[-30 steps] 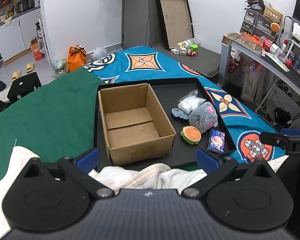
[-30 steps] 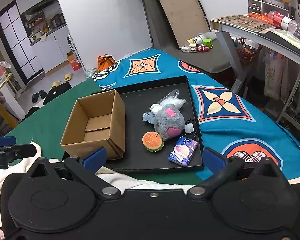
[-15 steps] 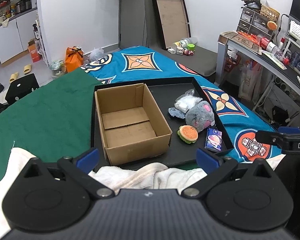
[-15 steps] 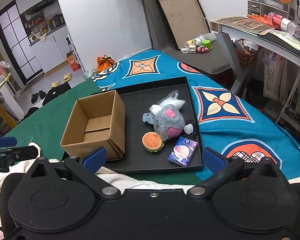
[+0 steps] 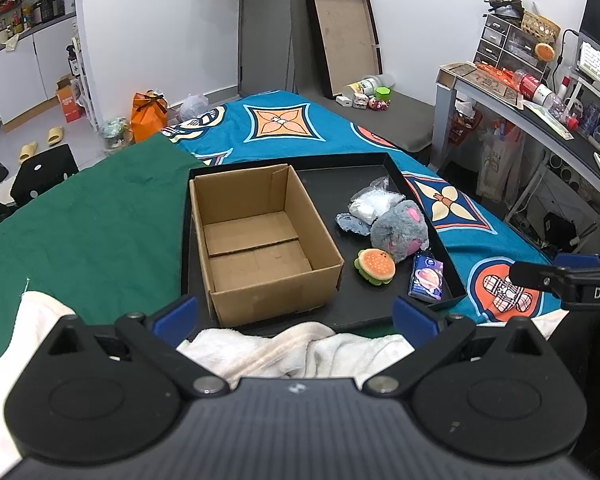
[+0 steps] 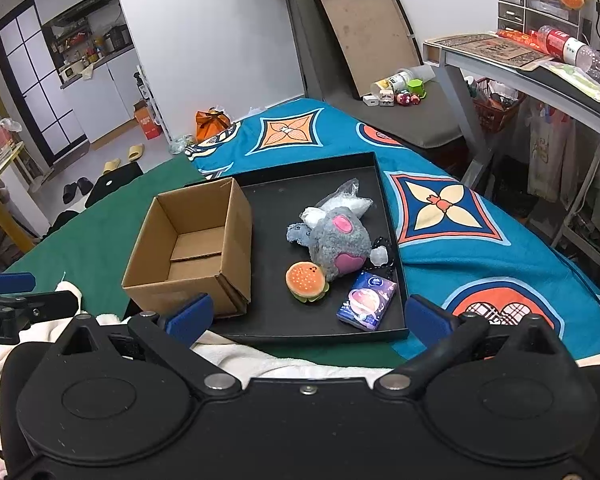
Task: Organize soft objects
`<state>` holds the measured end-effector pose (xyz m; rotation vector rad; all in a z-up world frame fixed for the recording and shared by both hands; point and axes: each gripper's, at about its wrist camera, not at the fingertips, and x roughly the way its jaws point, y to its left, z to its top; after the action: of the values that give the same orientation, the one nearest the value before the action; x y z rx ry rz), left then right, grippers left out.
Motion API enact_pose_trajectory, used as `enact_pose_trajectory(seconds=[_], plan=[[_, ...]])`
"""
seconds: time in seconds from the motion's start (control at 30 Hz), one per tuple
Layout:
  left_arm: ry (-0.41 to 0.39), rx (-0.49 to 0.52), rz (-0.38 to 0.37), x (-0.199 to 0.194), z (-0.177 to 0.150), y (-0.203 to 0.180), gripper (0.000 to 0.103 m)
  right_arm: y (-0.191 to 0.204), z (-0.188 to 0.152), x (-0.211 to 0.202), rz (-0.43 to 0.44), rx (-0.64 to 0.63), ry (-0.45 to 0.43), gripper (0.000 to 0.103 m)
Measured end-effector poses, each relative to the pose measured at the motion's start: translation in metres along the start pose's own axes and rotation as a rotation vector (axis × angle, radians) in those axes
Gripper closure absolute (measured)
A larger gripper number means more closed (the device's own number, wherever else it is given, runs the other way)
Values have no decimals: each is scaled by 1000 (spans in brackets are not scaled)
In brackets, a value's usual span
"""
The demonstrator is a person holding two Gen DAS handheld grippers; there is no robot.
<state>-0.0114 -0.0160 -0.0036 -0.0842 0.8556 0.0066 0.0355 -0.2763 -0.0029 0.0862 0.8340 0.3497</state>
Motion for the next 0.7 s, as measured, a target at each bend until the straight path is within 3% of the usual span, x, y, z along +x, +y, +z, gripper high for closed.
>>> enact_pose_trajectory(seconds=[0.7], plan=[[11,-21,1,3,-2,7,0,-1,1,3,-15,-1,3,0]])
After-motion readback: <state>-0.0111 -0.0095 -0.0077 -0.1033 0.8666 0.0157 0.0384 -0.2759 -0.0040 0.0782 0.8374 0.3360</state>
